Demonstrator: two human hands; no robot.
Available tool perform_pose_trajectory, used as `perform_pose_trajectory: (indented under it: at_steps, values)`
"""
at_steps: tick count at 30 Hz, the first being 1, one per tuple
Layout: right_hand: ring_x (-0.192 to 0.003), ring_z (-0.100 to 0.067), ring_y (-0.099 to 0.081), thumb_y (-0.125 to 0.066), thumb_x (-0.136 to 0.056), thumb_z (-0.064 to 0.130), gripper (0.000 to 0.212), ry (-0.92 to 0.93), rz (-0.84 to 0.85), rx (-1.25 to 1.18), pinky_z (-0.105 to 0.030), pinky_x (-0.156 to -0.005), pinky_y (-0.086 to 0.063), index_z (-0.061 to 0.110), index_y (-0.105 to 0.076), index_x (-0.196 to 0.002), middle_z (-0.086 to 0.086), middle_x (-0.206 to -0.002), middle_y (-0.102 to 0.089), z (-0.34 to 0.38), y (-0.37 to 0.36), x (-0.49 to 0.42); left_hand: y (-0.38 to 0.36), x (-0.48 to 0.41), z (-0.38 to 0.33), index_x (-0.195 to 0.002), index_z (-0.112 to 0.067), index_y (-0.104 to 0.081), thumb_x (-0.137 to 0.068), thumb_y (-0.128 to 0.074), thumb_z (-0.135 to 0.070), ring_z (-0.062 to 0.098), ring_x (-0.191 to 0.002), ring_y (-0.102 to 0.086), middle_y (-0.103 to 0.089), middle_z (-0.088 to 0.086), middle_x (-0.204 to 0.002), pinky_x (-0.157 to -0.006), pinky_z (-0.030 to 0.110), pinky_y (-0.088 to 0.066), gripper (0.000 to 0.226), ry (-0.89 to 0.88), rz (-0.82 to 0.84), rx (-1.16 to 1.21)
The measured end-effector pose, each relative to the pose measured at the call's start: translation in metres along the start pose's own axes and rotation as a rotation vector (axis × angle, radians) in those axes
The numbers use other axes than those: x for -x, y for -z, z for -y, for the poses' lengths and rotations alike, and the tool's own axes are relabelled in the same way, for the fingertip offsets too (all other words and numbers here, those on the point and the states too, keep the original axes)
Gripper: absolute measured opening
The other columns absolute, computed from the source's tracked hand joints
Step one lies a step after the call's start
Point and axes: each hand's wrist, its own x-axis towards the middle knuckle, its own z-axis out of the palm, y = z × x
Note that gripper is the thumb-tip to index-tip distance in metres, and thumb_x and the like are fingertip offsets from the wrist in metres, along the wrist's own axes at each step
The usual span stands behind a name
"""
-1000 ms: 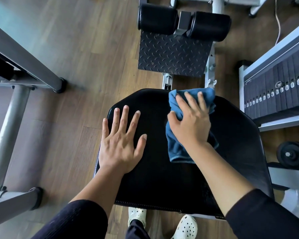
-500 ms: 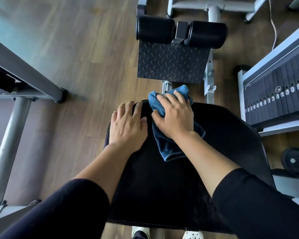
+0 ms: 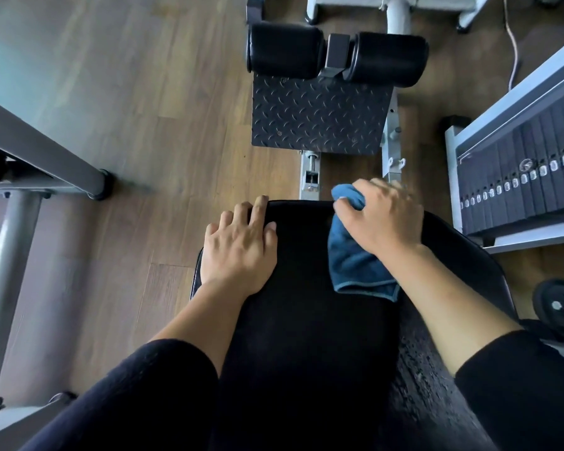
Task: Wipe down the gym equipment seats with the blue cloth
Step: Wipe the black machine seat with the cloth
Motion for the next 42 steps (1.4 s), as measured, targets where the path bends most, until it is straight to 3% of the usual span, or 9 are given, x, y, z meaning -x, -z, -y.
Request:
perform_pose_trajectory:
  at_steps: [5,13,21,26,30,33,36,40,42]
  values:
    - [-0.077,-0.025,-0.048,-0.030,-0.071,0.053,0.040,-0.089,0.022,0.018,-0.031,-0.062,-0.032,0.018,-0.048,-0.064,0.000,-0.073,-0.059,-0.006,0.002,-0.007,-0.001,-0.001,0.000,-0.143,-0.026,-0.020,-0.097,-0.022,-0.039,0.024,-0.106,-0.048,-0.047,0.001,-0.128,-0.085,0.039,-0.037,0.048,-0.001,0.005,-0.028]
    - [-0.081,-0.025,-0.054,-0.023,-0.069,0.056,0.054,0.038,0.051,-0.030,-0.029,-0.061,-0.036,0.017,-0.060,-0.072,0.000,-0.076,-0.064,0.056,-0.017,-0.013,-0.001,-0.002,0.000,-0.145,-0.026,-0.021,-0.097,-0.023,-0.040,0.023,-0.107,-0.049,-0.047,0.001,-0.129,-0.086,0.039,-0.038,0.050,-0.002,0.001,-0.033]
    - [-0.071,-0.024,-0.048,-0.033,-0.074,0.050,0.038,-0.033,0.013,-0.032,-0.028,-0.057,-0.027,0.017,-0.045,-0.061,0.005,-0.065,-0.050,0.001,-0.001,-0.010,-0.002,-0.001,0.001,-0.144,-0.027,-0.023,-0.097,-0.025,-0.039,0.022,-0.107,-0.048,-0.046,-0.001,-0.130,-0.087,0.039,-0.038,0.049,0.001,-0.002,-0.013]
    - [-0.074,-0.027,-0.045,-0.034,-0.079,0.049,0.040,-0.232,0.007,0.048,-0.031,-0.058,-0.031,0.015,-0.048,-0.063,-0.005,-0.070,-0.056,-0.045,0.012,-0.004,-0.002,-0.001,0.000,-0.144,-0.027,-0.023,-0.097,-0.025,-0.039,0.021,-0.107,-0.048,-0.047,-0.001,-0.129,-0.087,0.038,-0.038,0.049,0.005,-0.007,-0.013]
    - [-0.093,-0.034,-0.051,-0.040,-0.085,0.045,0.040,-0.335,-0.059,0.100,-0.035,-0.065,-0.036,0.012,-0.063,-0.084,-0.009,-0.089,-0.065,-0.036,0.009,0.008,-0.002,-0.002,0.001,-0.144,-0.027,-0.023,-0.097,-0.025,-0.039,0.022,-0.106,-0.049,-0.048,0.000,-0.129,-0.085,0.038,-0.038,0.049,0.005,-0.010,-0.022]
    - [-0.115,-0.037,-0.051,-0.042,-0.085,0.041,0.043,-0.224,-0.121,0.018,-0.048,-0.087,-0.046,0.013,-0.068,-0.105,-0.007,-0.107,-0.068,-0.011,0.003,0.027,-0.003,-0.002,0.001,-0.143,-0.026,-0.025,-0.097,-0.026,-0.039,0.022,-0.105,-0.050,-0.049,0.000,-0.127,-0.084,0.039,-0.039,0.049,0.003,-0.015,-0.026]
    - [-0.131,-0.036,-0.042,-0.046,-0.087,0.038,0.045,-0.095,-0.129,-0.036,-0.057,-0.102,-0.038,0.013,-0.064,-0.121,-0.006,-0.123,-0.064,0.007,0.000,0.053,-0.003,-0.002,0.001,-0.143,-0.027,-0.023,-0.096,-0.024,-0.039,0.022,-0.104,-0.050,-0.048,0.000,-0.127,-0.084,0.039,-0.039,0.049,0.004,-0.006,-0.030]
    - [-0.139,-0.032,-0.033,-0.046,-0.091,0.039,0.047,0.021,-0.100,-0.104,-0.057,-0.105,-0.036,0.014,-0.061,-0.128,-0.006,-0.136,-0.056,0.014,0.008,0.100,-0.003,-0.001,0.001,-0.144,-0.027,-0.024,-0.096,-0.024,-0.039,0.022,-0.106,-0.050,-0.049,0.000,-0.127,-0.085,0.039,-0.040,0.049,0.004,-0.004,-0.030]
    - [-0.140,-0.031,-0.033,-0.044,-0.091,0.040,0.048,-0.008,-0.112,-0.101,-0.055,-0.104,-0.038,0.013,-0.062,-0.126,-0.006,-0.137,-0.055,-0.002,0.015,0.117,-0.002,-0.002,0.001,-0.144,-0.026,-0.024,-0.096,-0.024,-0.039,0.023,-0.107,-0.050,-0.049,0.000,-0.127,-0.085,0.039,-0.040,0.049,0.004,-0.001,-0.027]
